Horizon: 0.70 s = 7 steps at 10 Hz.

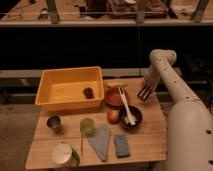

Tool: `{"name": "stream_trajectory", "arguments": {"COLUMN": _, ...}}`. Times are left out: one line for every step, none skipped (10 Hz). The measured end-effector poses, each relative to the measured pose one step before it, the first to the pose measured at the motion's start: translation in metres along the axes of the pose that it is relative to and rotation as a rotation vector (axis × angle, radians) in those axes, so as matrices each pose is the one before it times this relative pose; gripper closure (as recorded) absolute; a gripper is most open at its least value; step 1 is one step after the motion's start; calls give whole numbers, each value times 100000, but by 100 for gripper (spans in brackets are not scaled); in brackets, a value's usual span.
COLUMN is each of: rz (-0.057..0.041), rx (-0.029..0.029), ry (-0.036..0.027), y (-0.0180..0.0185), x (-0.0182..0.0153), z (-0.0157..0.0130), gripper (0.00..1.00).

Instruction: Place eraser in plastic cup

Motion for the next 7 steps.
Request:
{"name": "stream_trajectory", "arguments": {"rz": -2558, "rx": 1765, "ry": 963, "y": -557, "x": 311, "z": -1625, "gripper": 81}}
{"name": "stream_trajectory", "arguments": {"rz": -2734, "rx": 1270, "ry": 360, "y": -572, "x": -22, "z": -1124, "gripper": 81}}
{"name": "stream_trajectory", "arguments": {"rz": -3981, "rx": 1789, "ry": 455, "y": -887, "x": -258, "z": -957, "gripper": 81}}
{"name": "stream_trajectory", "arguments": {"rz": -4679, "rx": 1958, "ry": 471, "y": -1171, "x": -448, "z": -910, "gripper": 81}}
{"name": "stream_trajectory", "arguments": {"rz": -4096, "rx": 1606, "ry": -159, "y": -1022, "x": -500, "z": -563, "gripper": 81}}
{"name": "stream_trajectory", "arguments": {"rz": -4639, "rx": 1856, "ry": -577, "y": -1145, "x": -715, "z": -590, "gripper": 81}}
{"name": "stream_trajectory", "arguments": {"rz": -5292, "rx": 2096, "ry": -816, "y": -1566, "x": -1052, "z": -563, "gripper": 81}}
